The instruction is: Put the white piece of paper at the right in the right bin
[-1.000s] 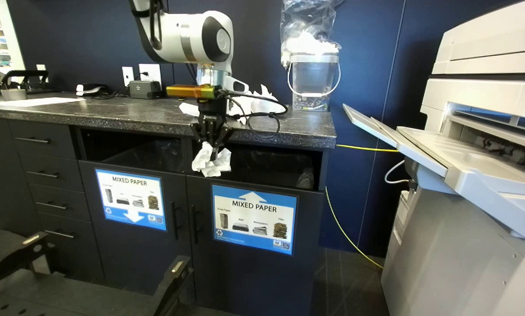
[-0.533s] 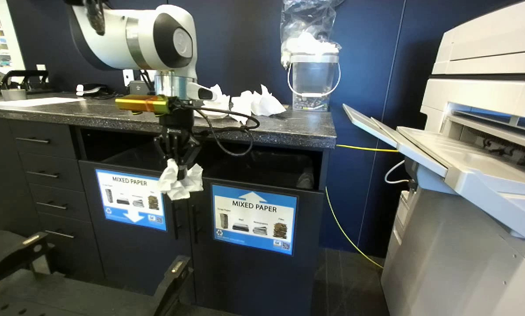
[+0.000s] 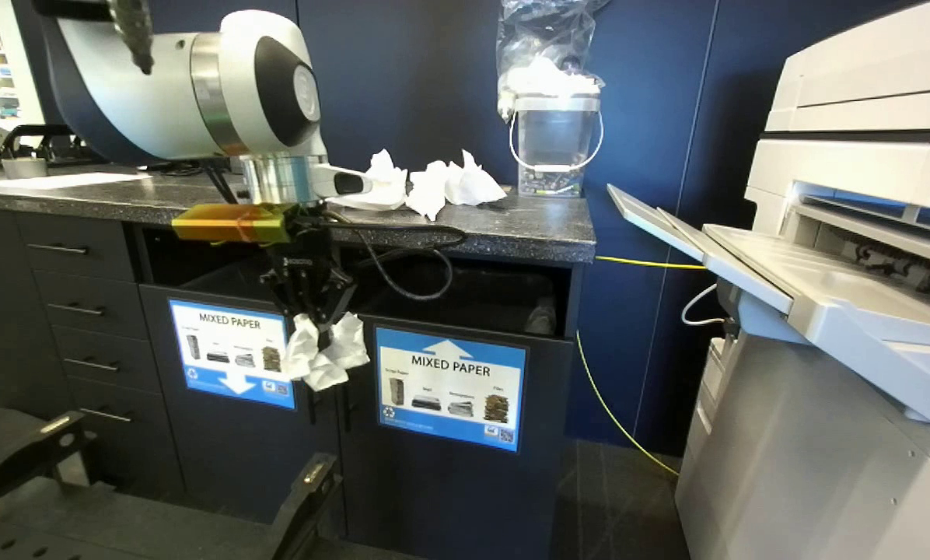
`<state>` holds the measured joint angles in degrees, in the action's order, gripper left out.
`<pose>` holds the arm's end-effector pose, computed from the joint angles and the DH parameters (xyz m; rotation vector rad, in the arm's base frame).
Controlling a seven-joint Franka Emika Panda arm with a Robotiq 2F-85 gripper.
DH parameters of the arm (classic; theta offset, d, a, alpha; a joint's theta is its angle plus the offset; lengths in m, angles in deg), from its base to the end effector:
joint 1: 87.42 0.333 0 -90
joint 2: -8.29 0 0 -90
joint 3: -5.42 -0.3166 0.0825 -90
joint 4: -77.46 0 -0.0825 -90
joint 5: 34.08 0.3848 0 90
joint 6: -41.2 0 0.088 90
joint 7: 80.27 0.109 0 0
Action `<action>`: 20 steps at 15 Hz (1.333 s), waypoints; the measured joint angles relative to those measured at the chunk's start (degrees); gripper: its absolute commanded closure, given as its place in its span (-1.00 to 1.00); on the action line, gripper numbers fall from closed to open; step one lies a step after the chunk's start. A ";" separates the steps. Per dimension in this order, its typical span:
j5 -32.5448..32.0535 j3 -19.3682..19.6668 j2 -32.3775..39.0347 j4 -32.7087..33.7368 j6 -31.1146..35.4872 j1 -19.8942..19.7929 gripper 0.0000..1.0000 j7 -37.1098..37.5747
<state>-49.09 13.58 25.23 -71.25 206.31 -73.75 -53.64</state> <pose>0.4291 0.0513 0.1499 3.0306 -0.1653 0.0284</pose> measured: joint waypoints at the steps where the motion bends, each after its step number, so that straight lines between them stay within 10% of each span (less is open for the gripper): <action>1: -3.69 2.90 0.76 -0.44 2.94 1.72 0.96 1.96; 5: -15.63 17.29 6.11 -0.49 17.57 10.80 0.96 9.05; 9: -14.12 25.84 14.72 0.33 34.29 17.02 0.96 9.37; 16: -3.60 25.40 32.79 6.15 54.83 17.29 0.96 9.11; 20: 12.64 13.99 37.64 11.34 58.93 8.10 0.96 -6.95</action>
<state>-36.44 27.57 62.86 -59.91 265.24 -65.64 -60.59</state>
